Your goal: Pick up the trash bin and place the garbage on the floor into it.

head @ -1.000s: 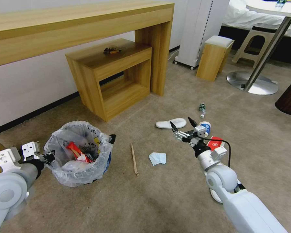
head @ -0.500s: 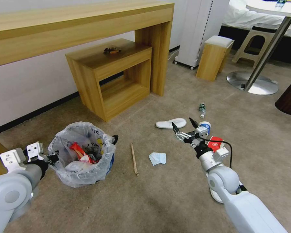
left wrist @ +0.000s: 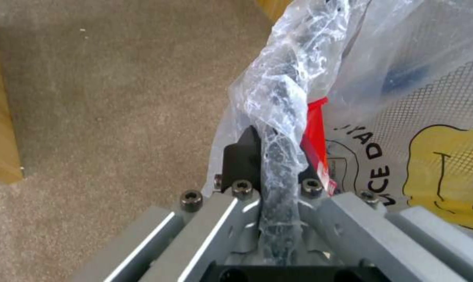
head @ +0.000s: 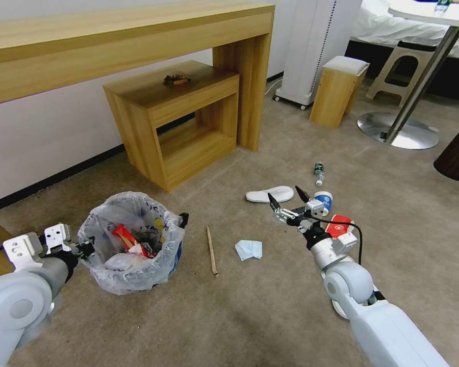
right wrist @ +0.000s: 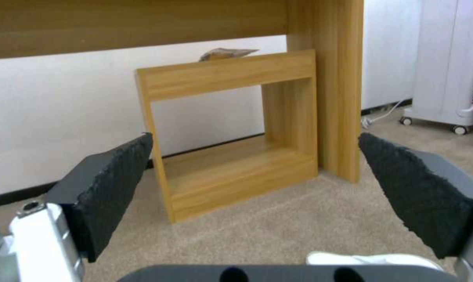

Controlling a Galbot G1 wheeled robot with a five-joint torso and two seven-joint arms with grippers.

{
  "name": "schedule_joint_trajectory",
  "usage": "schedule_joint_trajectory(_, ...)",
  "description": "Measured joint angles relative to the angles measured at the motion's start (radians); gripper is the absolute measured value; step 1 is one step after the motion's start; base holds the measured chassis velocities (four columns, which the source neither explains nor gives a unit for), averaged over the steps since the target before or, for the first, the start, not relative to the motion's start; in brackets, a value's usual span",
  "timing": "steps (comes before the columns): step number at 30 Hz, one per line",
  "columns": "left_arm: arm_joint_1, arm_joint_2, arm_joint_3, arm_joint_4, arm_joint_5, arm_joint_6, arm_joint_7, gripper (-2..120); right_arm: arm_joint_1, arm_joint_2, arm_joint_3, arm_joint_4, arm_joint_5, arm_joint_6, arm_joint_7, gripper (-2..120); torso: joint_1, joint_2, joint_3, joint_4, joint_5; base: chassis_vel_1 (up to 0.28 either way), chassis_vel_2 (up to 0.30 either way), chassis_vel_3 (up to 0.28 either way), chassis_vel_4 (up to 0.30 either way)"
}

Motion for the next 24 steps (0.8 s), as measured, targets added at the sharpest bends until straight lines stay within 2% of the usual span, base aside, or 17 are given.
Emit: schedule_joint_trajectory(24, 0.005, 0.0, 0.0, 0.0, 0.007, -0.001, 0.008, 0, -0.003, 0.007, -0.012, -0.007, -0.003, 0.007, -0.002, 100, 0.0, 0.0, 0.0, -0.0001, 0.0, -0.008, 0.013, 0.007, -0.014)
